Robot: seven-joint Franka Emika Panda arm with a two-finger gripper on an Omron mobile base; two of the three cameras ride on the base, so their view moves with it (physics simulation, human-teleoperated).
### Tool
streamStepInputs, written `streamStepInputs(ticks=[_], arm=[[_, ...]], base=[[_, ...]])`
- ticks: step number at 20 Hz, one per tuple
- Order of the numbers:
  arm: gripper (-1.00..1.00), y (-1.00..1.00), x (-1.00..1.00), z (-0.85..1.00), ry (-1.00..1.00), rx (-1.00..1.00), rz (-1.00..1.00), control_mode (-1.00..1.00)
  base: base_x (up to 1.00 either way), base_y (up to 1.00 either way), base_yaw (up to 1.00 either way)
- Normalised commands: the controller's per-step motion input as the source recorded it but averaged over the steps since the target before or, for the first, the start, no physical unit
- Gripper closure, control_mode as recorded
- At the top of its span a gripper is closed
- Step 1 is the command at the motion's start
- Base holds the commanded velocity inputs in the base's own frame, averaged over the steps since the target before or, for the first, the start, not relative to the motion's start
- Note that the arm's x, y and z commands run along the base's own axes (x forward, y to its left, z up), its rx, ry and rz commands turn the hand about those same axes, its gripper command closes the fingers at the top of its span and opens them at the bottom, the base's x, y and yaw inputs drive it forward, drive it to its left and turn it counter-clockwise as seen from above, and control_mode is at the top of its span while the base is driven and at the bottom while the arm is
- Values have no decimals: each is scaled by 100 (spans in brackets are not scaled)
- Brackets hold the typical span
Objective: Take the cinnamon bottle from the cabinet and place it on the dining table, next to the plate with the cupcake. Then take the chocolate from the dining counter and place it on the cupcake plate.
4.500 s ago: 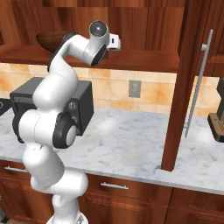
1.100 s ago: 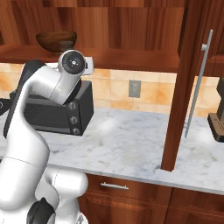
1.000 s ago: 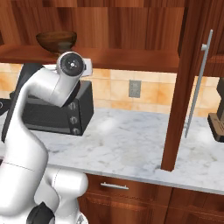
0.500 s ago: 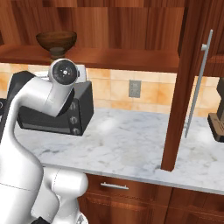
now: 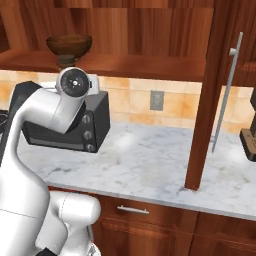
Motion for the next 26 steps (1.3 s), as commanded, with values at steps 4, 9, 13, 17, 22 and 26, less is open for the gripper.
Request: streamStepInputs(ticks=[4,9,13,17,22,26], arm=[[100,0,0,0,0,0,0,100],[100,0,0,0,0,0,0,100],[100,0,0,0,0,0,0,100],[100,0,0,0,0,0,0,100],[100,0,0,0,0,0,0,100],[100,0,0,0,0,0,0,100]], base=[[-38,18,36],[-22,12,86],[-8,1,100],[-5,0,100],[-5,0,100],[-3,0,100]])
